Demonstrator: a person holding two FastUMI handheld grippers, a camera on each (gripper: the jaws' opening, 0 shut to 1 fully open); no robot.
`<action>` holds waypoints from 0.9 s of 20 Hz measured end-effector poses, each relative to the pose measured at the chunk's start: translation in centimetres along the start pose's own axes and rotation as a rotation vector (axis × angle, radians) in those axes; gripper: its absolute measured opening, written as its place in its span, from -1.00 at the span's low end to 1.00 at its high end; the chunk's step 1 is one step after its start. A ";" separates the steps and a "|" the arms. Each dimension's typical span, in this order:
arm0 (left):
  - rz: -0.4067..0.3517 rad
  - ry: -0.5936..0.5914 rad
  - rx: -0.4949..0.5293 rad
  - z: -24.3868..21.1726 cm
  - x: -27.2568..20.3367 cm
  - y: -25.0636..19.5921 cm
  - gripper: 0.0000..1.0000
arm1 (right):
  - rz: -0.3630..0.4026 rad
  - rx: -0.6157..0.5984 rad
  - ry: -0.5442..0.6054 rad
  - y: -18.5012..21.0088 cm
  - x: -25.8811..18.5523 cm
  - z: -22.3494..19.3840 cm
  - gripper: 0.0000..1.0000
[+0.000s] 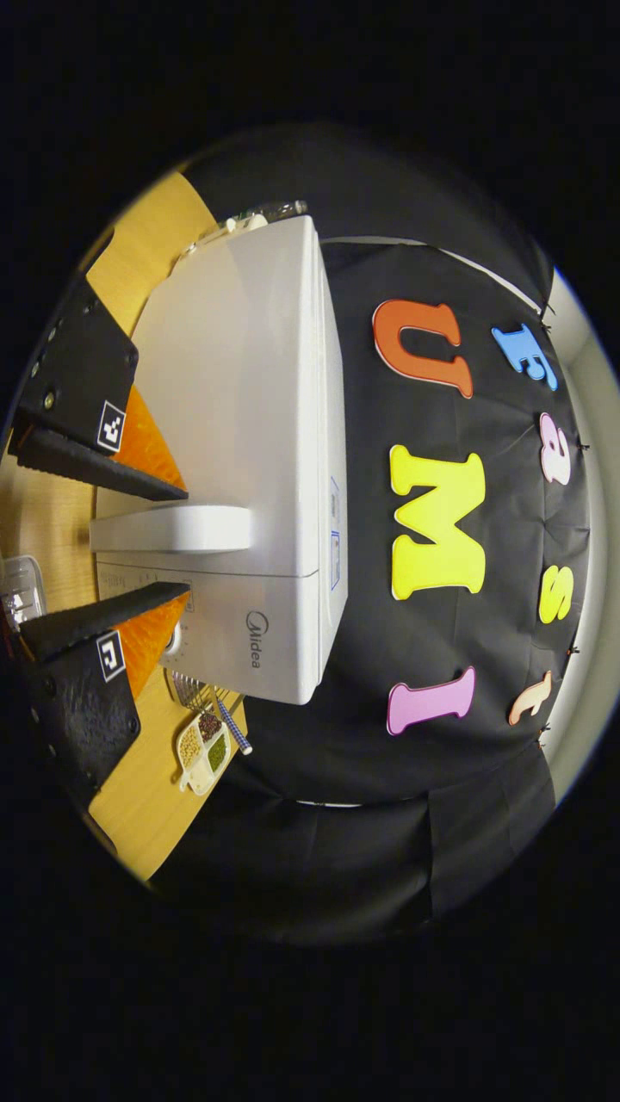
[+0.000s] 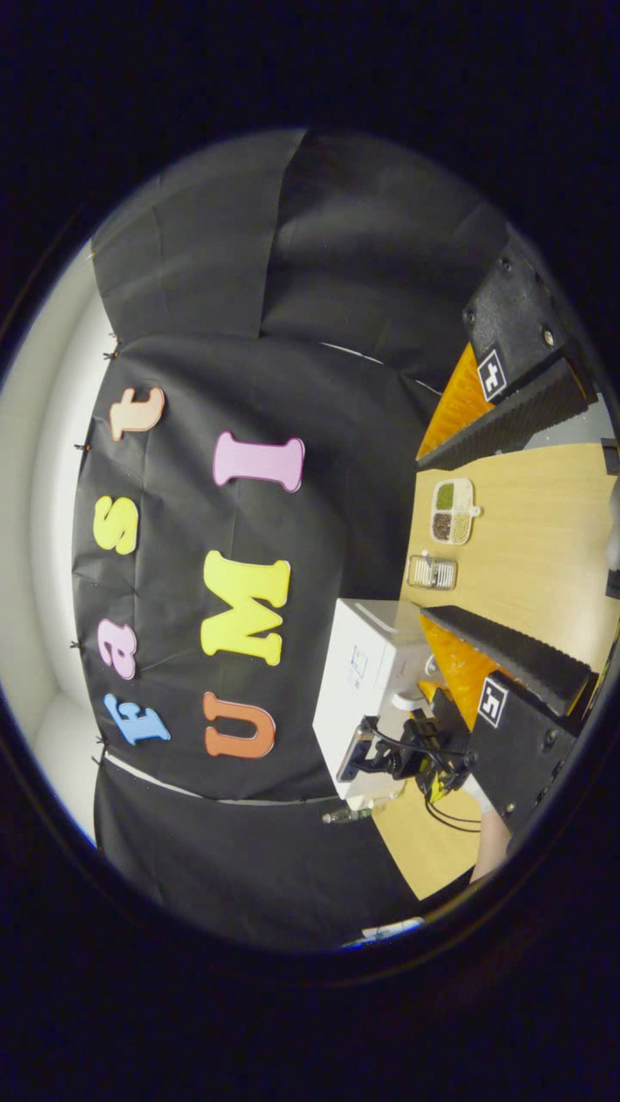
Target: Open the microwave oven with the left hand, put the food in, and close the microwave oven.
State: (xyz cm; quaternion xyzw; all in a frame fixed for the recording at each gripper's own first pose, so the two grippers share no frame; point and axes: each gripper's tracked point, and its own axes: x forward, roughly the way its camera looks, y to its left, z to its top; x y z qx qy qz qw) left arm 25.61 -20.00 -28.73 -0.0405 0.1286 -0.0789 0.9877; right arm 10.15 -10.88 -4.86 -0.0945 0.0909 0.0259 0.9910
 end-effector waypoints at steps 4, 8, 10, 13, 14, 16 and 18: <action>0.026 -0.010 0.001 0.0 0.7 0.9 -0.70 | 0.009 -0.020 -0.017 -0.1 0.5 0.5 0.83; 0.058 -0.024 0.027 0.3 0.2 1.2 -0.64 | 0.036 -0.016 -0.004 0.6 0.8 0.1 1.00; 0.063 -0.026 0.023 0.0 0.4 1.2 -0.73 | 0.042 -0.020 -0.007 0.6 0.8 0.2 0.83; 0.066 -0.030 0.032 0.1 0.2 1.4 -0.84 | 0.043 -0.024 -0.012 0.5 0.6 0.3 0.83; 0.061 -0.023 0.030 0.0 0.3 1.3 -0.84 | 0.045 -0.020 -0.012 0.6 0.5 0.3 0.83; 0.046 -0.010 0.018 -0.1 0.3 1.3 -0.84 | 0.045 -0.011 -0.019 0.7 0.2 0.7 0.83; 0.035 0.003 0.026 -0.1 0.1 1.2 -0.85 | 0.045 -0.010 -0.026 1.0 -0.2 1.0 0.83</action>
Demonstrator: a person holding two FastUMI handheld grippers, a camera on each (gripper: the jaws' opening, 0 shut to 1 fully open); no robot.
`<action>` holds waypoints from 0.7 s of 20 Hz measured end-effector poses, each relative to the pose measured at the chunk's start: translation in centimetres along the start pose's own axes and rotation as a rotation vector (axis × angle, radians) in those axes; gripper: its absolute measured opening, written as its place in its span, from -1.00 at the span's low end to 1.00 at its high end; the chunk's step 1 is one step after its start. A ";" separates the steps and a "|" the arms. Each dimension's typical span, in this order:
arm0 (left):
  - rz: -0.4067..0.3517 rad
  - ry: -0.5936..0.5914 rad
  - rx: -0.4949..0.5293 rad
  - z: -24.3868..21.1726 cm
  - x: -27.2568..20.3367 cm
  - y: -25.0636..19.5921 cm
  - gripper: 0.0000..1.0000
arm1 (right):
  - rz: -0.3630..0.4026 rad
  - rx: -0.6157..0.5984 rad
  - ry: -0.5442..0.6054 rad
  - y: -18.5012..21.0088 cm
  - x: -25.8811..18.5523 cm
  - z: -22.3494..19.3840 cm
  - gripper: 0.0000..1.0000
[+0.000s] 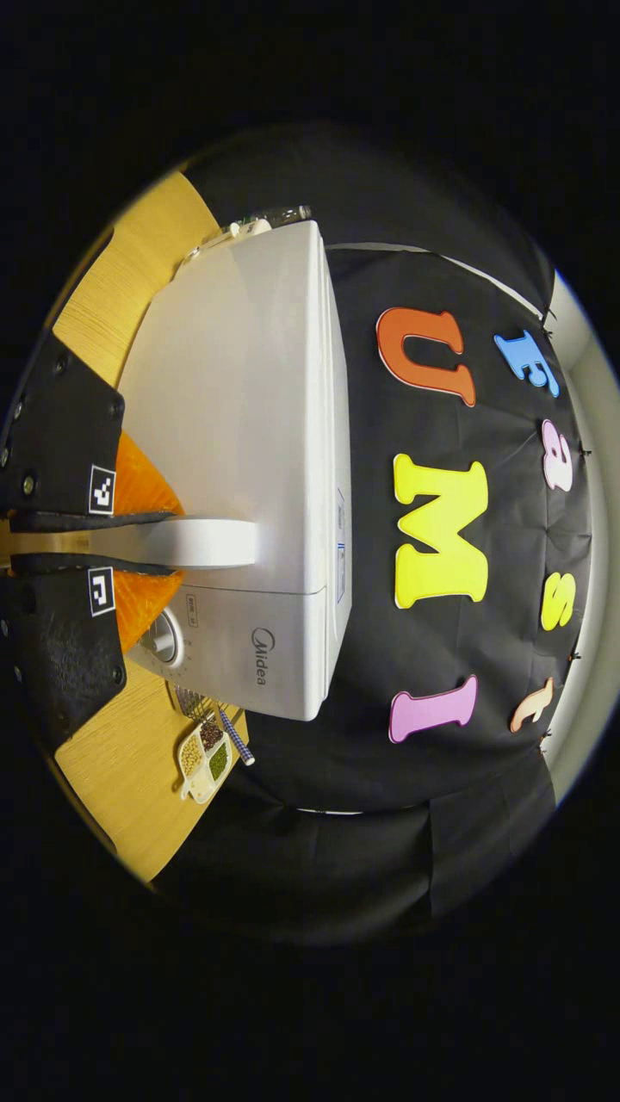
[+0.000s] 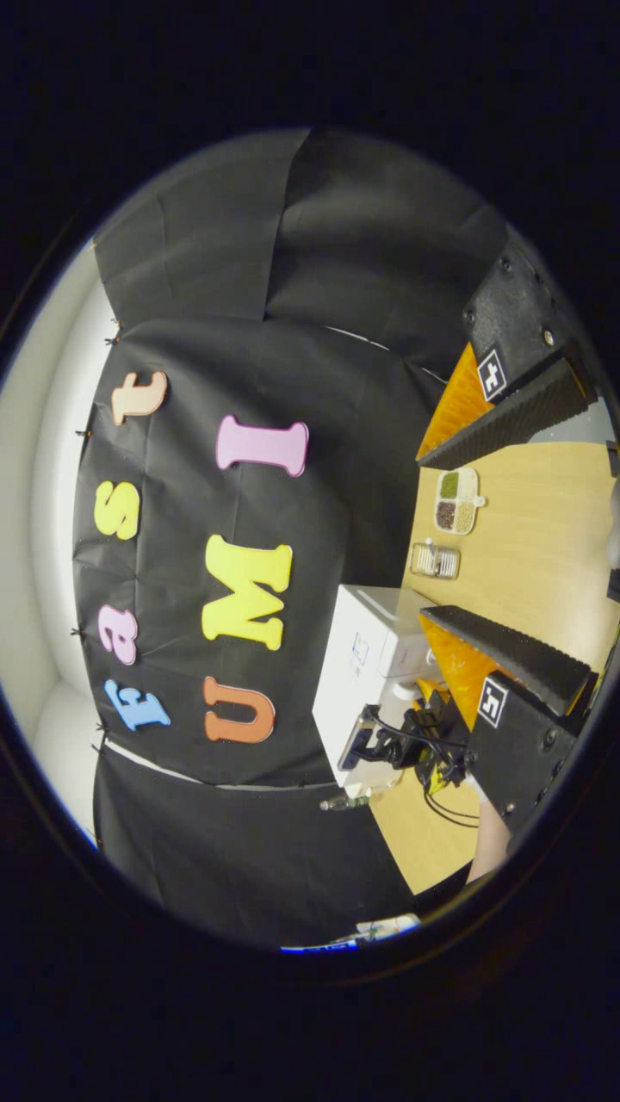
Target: Open the microwave oven with the left hand, put the food in, and close the microwave oven.
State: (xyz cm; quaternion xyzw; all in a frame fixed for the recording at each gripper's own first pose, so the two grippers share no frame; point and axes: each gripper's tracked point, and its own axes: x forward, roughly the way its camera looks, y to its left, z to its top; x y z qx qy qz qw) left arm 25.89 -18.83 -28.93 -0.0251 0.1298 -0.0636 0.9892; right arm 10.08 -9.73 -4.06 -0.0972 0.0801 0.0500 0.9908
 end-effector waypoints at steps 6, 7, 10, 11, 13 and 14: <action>-0.057 0.017 0.023 -1.3 -5.2 1.0 -0.85 | -0.009 0.006 -0.007 1.7 -1.5 0.3 0.83; -0.074 0.018 0.016 -1.6 -6.5 1.4 -0.84 | -0.010 0.013 -0.007 2.1 -1.8 0.3 0.83; -0.093 0.028 0.046 -2.4 -10.6 3.2 -0.84 | -0.007 0.058 0.011 4.3 -3.0 -0.2 1.00; -0.096 0.035 0.045 -2.8 -11.8 3.9 -0.85 | 0.000 0.070 0.010 5.4 -3.6 -0.2 0.83; -0.097 0.051 0.043 -3.4 -13.9 5.4 -1.00 | 0.011 0.069 0.014 7.0 -4.5 -0.6 0.83; -0.089 0.060 0.049 -3.7 -15.1 6.3 -0.84 | 0.018 0.069 0.014 8.1 -5.1 -0.7 0.83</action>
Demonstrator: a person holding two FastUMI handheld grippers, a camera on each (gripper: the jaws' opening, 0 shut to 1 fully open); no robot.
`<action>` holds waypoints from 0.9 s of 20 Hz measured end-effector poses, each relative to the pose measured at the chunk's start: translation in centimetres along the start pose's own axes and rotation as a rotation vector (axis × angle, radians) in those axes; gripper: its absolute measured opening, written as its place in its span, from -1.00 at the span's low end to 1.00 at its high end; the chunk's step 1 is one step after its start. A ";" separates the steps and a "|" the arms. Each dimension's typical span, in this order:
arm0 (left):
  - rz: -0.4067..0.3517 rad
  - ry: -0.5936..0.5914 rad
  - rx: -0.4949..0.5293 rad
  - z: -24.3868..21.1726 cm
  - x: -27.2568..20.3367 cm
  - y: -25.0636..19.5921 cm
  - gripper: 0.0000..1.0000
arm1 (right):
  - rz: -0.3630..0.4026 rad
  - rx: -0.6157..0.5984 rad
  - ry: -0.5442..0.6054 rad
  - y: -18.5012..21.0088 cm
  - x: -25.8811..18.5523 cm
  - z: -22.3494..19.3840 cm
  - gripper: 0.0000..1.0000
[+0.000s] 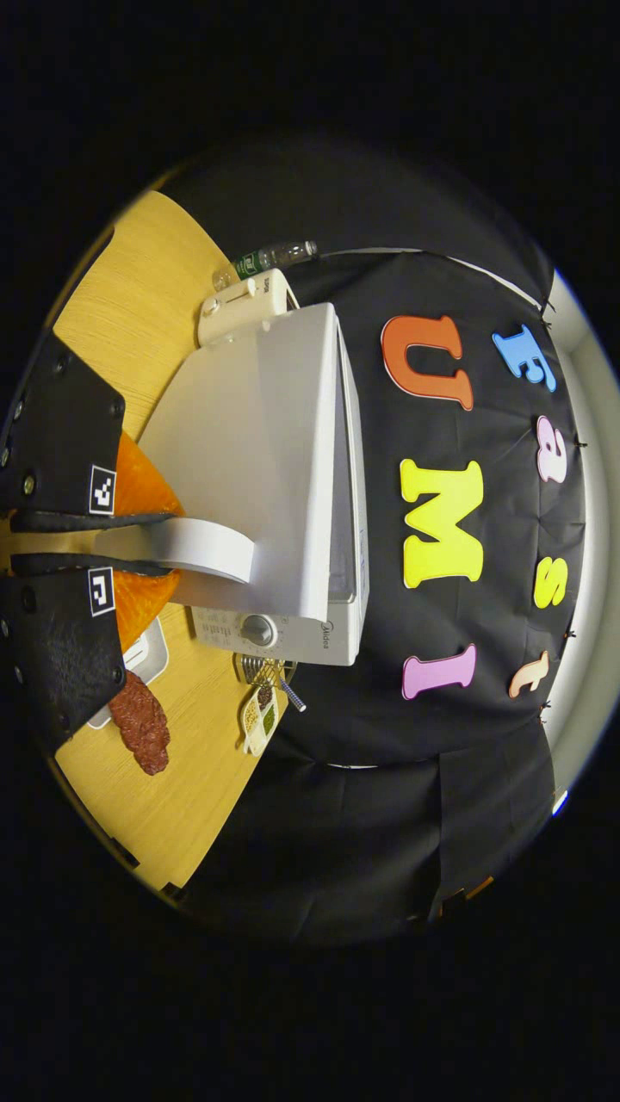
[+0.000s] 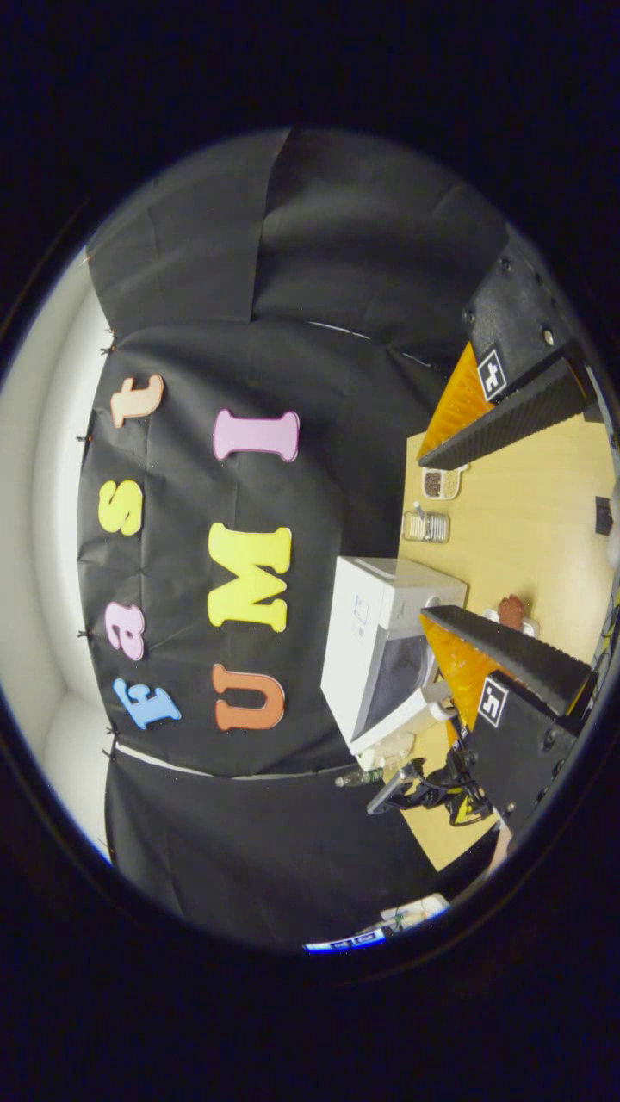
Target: Open the microwave oven with the left hand, put the food in, and close the microwave oven.
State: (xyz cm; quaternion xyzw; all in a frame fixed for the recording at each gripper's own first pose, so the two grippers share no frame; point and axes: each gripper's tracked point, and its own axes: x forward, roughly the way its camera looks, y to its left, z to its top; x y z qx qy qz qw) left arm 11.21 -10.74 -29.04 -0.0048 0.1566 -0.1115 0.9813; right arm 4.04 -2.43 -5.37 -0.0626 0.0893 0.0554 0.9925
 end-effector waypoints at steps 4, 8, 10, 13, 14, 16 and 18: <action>0.061 0.027 -0.019 -1.5 -4.0 3.6 -0.80 | 0.015 0.011 0.002 3.1 -2.1 -0.7 1.00; 0.111 0.025 -0.007 -2.3 -7.4 7.2 -0.54 | 0.011 0.024 0.002 4.8 -3.8 -1.5 1.00; 0.150 0.023 -0.015 -2.5 -8.4 9.7 -0.03 | 0.008 0.051 0.005 5.5 -4.7 -2.0 1.00; 0.193 0.009 -0.026 -2.0 -9.7 12.4 0.67 | -0.003 0.072 0.011 6.3 -5.7 -2.8 1.00; 0.193 0.012 -0.013 -2.0 -10.1 12.7 0.82 | -0.005 0.075 0.012 6.5 -5.9 -3.1 1.00; 0.206 0.011 0.031 -1.9 -11.1 13.5 0.94 | -0.003 0.077 0.017 7.1 -6.2 -3.6 0.83; 0.210 0.000 0.055 -1.6 -12.0 14.1 0.94 | 0.004 0.076 0.027 7.7 -6.3 -4.1 0.83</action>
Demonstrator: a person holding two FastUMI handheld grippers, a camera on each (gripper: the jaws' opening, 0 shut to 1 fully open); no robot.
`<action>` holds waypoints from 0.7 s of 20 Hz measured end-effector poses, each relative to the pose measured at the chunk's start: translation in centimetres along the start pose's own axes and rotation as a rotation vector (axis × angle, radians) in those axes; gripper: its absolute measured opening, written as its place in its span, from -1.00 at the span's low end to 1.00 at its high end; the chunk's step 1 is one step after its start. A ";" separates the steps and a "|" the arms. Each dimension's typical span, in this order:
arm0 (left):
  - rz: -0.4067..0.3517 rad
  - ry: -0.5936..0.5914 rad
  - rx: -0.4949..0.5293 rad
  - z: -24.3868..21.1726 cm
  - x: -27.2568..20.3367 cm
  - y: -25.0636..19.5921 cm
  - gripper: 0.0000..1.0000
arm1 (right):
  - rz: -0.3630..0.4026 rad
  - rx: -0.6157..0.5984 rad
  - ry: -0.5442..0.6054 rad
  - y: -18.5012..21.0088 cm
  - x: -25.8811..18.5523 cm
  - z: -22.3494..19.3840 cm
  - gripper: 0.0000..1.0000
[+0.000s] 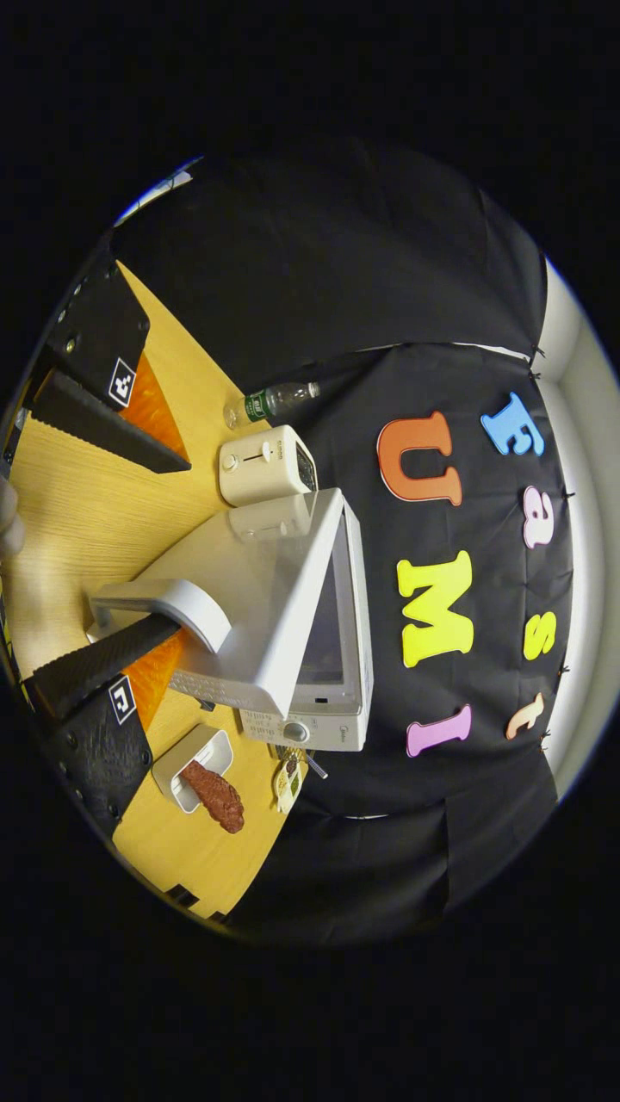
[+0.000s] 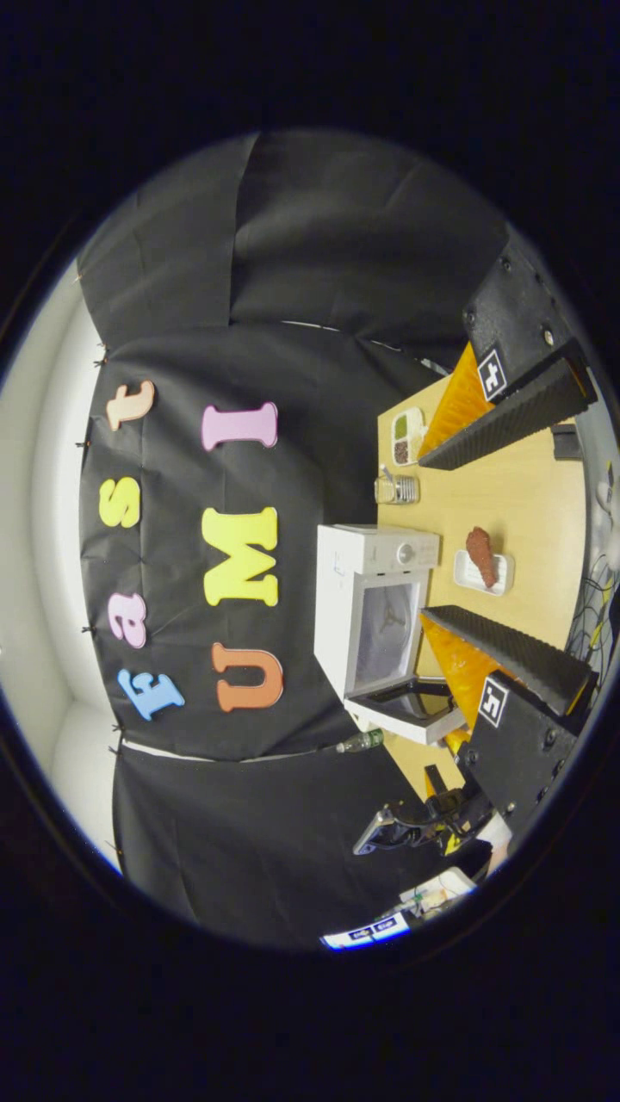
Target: Open the microwave oven with the left hand, put the food in, and close the microwave oven.
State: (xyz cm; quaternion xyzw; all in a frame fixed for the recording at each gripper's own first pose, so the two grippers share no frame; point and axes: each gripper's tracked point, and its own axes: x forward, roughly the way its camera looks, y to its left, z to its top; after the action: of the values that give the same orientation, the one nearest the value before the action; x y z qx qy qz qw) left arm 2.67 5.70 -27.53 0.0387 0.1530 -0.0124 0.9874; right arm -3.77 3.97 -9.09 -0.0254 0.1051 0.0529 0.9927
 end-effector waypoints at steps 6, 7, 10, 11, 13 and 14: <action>0.070 0.022 0.012 -1.3 -1.8 4.4 0.94 | 0.013 -0.025 0.022 0.7 0.6 -1.7 0.83; 0.085 0.027 0.020 -1.5 -2.1 5.3 0.94 | 0.016 -0.026 0.029 0.7 0.9 -2.3 0.83; 0.149 0.051 0.033 -2.1 -3.0 8.6 0.94 | 0.026 -0.016 0.058 0.5 2.0 -3.9 0.83; 0.178 0.052 0.040 -2.0 -3.4 10.0 0.94 | 0.030 -0.012 0.066 0.5 2.4 -4.4 0.83; 0.227 0.055 0.040 -2.1 -4.4 12.2 0.94 | 0.040 -0.006 0.085 0.3 3.6 -5.4 1.00; 0.241 0.063 0.032 -2.2 -4.9 12.9 0.94 | 0.048 0.004 0.099 0.2 4.5 -6.0 0.83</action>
State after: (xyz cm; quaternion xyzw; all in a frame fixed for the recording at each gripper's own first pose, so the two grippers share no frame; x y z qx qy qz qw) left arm -2.18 18.75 -27.18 0.0728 0.1779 0.1052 0.9757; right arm -0.68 4.20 -15.89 -0.0235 0.1547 0.0752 0.9848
